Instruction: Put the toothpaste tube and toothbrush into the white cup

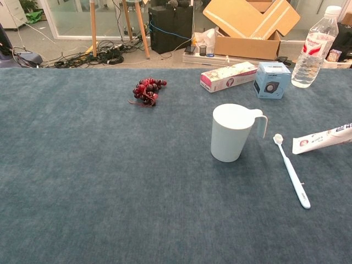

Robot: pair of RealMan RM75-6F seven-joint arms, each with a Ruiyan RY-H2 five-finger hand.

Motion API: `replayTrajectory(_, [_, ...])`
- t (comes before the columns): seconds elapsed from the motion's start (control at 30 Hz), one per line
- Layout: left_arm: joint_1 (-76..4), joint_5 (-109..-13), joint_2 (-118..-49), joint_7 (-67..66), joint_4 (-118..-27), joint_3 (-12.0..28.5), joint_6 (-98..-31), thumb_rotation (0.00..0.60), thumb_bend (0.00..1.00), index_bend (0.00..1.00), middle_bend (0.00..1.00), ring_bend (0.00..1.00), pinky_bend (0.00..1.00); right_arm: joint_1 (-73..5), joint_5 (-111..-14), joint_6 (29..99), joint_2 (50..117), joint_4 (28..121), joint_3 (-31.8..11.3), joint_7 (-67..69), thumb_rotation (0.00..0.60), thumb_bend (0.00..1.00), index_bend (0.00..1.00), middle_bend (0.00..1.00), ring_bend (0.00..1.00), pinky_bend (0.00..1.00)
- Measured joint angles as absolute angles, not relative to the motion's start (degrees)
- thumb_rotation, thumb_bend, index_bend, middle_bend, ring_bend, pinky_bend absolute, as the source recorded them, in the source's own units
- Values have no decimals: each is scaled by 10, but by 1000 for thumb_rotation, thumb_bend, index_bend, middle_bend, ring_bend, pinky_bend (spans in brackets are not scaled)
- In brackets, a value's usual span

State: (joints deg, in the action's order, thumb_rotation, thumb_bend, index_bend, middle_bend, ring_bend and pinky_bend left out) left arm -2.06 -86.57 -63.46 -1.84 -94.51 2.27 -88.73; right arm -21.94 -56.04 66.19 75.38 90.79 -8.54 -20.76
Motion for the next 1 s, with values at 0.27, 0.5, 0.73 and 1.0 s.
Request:
replayTrajectory(0.27, [-20, -866, -634, -18, -946, 23, -889, 600, 27, 461, 365, 311, 375, -208, -589, 691, 715, 969, -89, -200, 600, 307, 654, 54, 0, 60])
replayTrajectory(0.5, [-19, -868, -633, -18, -947, 23, -891, 600, 28, 461, 365, 311, 375, -199, -618, 716, 671, 1035, -93, -194, 600, 307, 657, 55, 0, 60])
replayTrajectory(0.73, [-19, -868, -633, -19, -948, 22, -891, 600, 27, 461, 365, 311, 375, -194, -642, 732, 628, 1103, -101, -191, 600, 307, 660, 56, 0, 60])
replayTrajectory(1.0, [-18, -867, -631, -15, -948, 24, -893, 600, 28, 461, 365, 311, 375, -209, -660, 732, 599, 1165, -122, -189, 600, 307, 660, 57, 0, 60])
